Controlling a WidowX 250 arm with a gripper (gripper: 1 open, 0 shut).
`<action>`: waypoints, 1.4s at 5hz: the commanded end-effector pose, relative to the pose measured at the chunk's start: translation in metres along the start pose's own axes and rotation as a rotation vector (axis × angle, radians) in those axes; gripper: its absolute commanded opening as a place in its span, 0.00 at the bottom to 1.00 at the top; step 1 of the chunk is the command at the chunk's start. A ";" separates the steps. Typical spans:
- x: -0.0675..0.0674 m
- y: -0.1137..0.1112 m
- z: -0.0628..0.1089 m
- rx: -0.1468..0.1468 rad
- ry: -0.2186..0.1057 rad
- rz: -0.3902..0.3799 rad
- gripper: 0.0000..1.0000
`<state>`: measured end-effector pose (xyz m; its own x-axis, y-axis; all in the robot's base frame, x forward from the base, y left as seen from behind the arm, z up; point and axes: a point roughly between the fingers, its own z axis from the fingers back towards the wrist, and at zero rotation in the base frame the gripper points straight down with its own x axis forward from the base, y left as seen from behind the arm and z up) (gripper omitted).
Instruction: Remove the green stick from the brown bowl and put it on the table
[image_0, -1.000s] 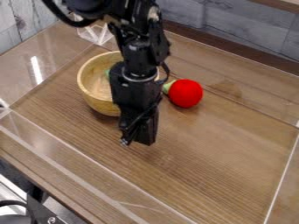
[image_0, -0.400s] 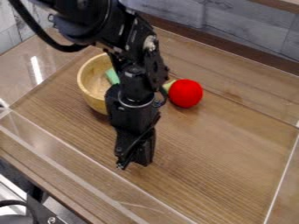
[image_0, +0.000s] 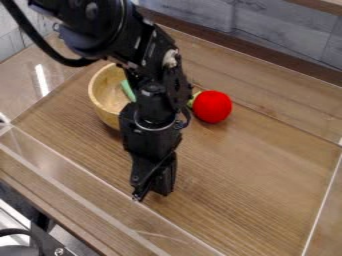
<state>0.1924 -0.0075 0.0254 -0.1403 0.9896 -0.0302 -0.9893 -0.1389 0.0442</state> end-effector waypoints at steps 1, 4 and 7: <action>-0.001 -0.004 0.007 -0.046 0.002 0.005 0.00; -0.002 -0.001 0.003 -0.056 -0.002 0.070 1.00; 0.002 0.002 0.004 -0.055 -0.005 0.129 1.00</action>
<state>0.1870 -0.0090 0.0229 -0.2584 0.9659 -0.0186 -0.9660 -0.2582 0.0149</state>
